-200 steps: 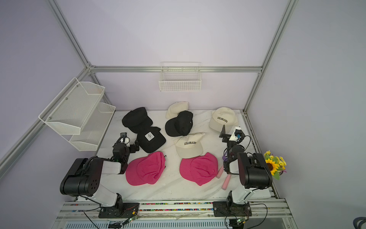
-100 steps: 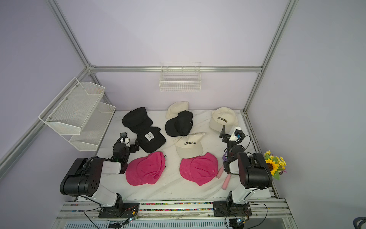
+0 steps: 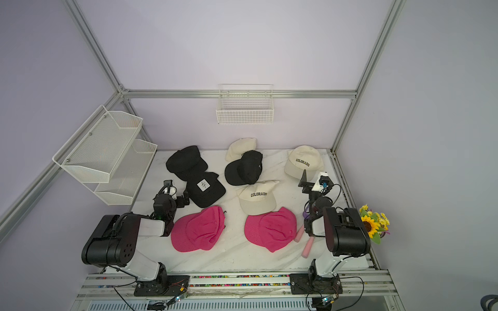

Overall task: Stack the baseball caps by color
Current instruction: Move the baseball cap to the center of the board.

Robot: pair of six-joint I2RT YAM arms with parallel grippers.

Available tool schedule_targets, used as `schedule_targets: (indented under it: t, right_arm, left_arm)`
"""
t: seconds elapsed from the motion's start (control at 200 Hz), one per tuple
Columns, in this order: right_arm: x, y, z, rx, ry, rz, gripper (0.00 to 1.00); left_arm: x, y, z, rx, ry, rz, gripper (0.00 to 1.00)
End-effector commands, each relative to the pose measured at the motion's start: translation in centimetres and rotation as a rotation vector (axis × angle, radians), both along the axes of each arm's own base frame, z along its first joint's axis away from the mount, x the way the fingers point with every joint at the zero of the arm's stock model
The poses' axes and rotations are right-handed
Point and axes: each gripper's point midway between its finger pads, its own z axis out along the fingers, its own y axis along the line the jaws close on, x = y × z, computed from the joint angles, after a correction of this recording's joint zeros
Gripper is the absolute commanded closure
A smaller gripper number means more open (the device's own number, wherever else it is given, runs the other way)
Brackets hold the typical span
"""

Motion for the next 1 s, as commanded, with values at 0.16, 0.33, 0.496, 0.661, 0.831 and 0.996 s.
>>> schedule_targets:
  t: [0.16, 0.33, 0.496, 0.661, 0.831, 0.996]
  right_arm:
    - [-0.2, -0.3, 3.8, 0.016, -0.076, -0.017, 0.03]
    - [3.0, -2.1, 6.4, 0.223, 0.044, -0.065, 0.03]
    - [4.4, 3.5, 7.4, 0.343, 0.171, 0.273, 0.03]
    - [5.3, 9.1, 3.8, 0.449, 0.385, 0.514, 0.03]
    - [7.0, 14.9, -1.2, 0.307, 0.609, 0.538, 0.03]
    - [8.2, 18.6, -5.7, 0.186, 0.766, 0.503, 0.03]
  left_arm:
    - [-0.1, 1.2, 4.6, 0.005, -0.092, 0.064, 0.00]
    - [-2.3, 2.9, 10.6, -0.097, -0.186, 0.268, 0.00]
    - [-3.2, -0.2, 12.5, -0.383, -0.141, 0.297, 0.00]
    - [-2.9, -8.3, 11.3, -0.464, 0.083, 0.130, 0.00]
    - [-3.4, -18.1, 8.5, -0.558, 0.327, -0.140, 0.00]
    - [-4.9, -25.2, 7.7, -0.629, 0.481, -0.326, 0.00]
